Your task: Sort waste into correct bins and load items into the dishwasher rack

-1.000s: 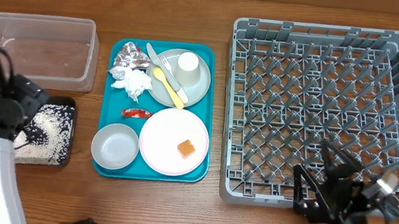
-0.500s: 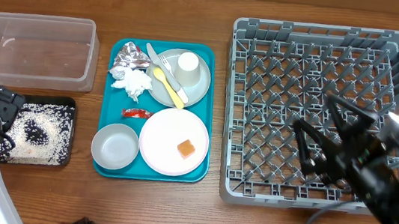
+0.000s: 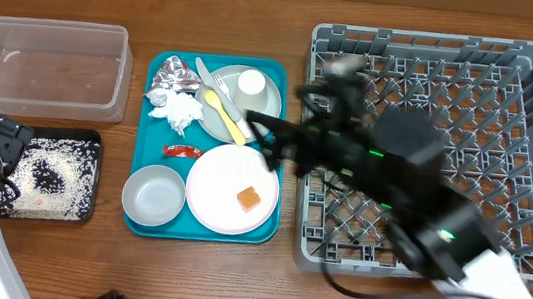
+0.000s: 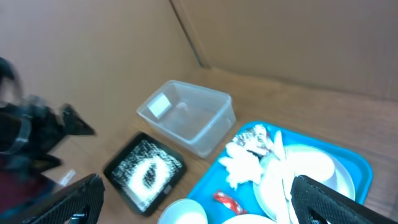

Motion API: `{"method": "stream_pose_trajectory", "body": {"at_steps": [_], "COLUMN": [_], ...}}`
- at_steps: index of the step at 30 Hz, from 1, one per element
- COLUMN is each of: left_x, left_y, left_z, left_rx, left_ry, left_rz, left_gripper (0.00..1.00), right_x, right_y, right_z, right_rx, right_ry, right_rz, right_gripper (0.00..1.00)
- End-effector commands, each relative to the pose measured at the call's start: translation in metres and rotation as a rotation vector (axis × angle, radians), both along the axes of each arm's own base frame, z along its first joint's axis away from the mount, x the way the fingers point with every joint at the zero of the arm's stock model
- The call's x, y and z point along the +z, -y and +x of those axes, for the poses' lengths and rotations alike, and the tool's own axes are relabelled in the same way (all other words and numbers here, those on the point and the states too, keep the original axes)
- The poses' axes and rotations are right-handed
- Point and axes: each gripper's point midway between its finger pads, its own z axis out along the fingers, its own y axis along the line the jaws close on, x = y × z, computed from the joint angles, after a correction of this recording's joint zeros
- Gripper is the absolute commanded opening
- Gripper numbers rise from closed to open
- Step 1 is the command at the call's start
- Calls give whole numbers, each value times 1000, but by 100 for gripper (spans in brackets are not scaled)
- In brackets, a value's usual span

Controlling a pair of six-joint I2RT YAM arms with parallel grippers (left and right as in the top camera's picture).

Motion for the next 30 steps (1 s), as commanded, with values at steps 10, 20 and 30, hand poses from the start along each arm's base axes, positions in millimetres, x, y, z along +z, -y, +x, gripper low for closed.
{"method": "stream_pose_trajectory", "body": {"at_steps": [10,20,30], "left_x": [6,6,6], "left_y": [-1,-1,-1], "left_z": [2,2,2], "left_rx": [0,0,0], "left_ry": [18,18,18], "left_rz": [5,5,5], "left_gripper": [100,100,100], "right_x": [-129,-227,-276], "right_y": [-81,-127,-140], "right_z": [-1,-37,-40], "right_rx": [109,236,245], "right_ry": [-250,-389,-440], "right_rz": [-262,-426,-482], "right_gripper": [100,100,100]}}
